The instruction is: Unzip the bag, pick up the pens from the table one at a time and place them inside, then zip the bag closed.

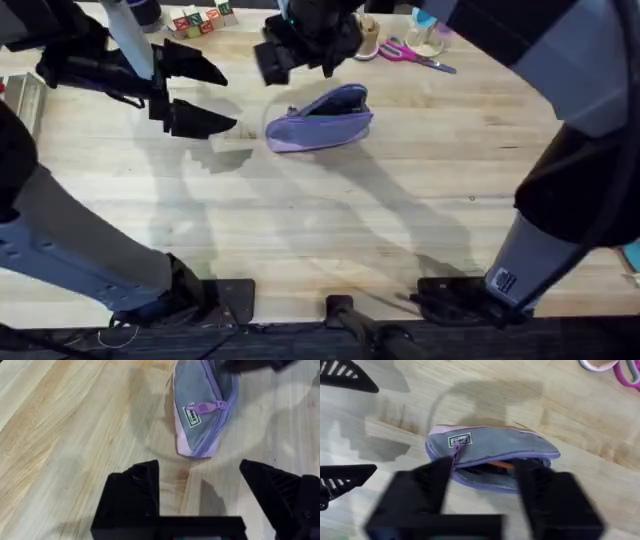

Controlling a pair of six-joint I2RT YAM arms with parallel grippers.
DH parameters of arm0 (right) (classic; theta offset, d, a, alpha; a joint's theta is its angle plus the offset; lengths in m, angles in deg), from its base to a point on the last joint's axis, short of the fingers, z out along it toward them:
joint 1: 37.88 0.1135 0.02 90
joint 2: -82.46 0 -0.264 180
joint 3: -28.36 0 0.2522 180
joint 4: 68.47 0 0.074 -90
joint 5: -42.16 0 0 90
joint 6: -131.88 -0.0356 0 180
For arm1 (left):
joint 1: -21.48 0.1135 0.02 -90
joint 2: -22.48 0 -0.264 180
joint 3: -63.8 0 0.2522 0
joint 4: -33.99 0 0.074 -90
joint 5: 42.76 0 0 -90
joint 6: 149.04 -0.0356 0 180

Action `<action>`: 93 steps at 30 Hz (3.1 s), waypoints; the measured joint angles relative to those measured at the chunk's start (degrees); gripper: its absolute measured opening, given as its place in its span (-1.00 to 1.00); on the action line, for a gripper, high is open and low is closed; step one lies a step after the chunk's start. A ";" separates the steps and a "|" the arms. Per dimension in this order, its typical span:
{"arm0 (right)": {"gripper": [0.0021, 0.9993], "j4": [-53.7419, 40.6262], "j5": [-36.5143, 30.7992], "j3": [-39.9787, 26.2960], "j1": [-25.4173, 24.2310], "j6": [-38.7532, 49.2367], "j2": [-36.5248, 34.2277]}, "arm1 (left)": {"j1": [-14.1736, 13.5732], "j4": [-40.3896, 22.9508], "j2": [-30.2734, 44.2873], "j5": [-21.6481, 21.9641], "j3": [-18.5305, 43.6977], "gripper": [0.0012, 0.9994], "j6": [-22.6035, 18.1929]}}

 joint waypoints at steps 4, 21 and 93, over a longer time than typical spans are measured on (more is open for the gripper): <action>0.99 0.57 0.00 0.00 0.28 0.20 0.00 | 0.00 0.00 0.00 0.00 0.00 0.99 0.00; 0.99 -0.01 3.97 -2.59 1.18 4.95 0.01 | 0.00 0.04 0.00 0.00 0.00 0.99 0.00; -0.28 -10.65 8.44 -11.96 2.29 0.99 -17.27 | 0.00 0.02 0.00 0.02 0.00 0.99 0.00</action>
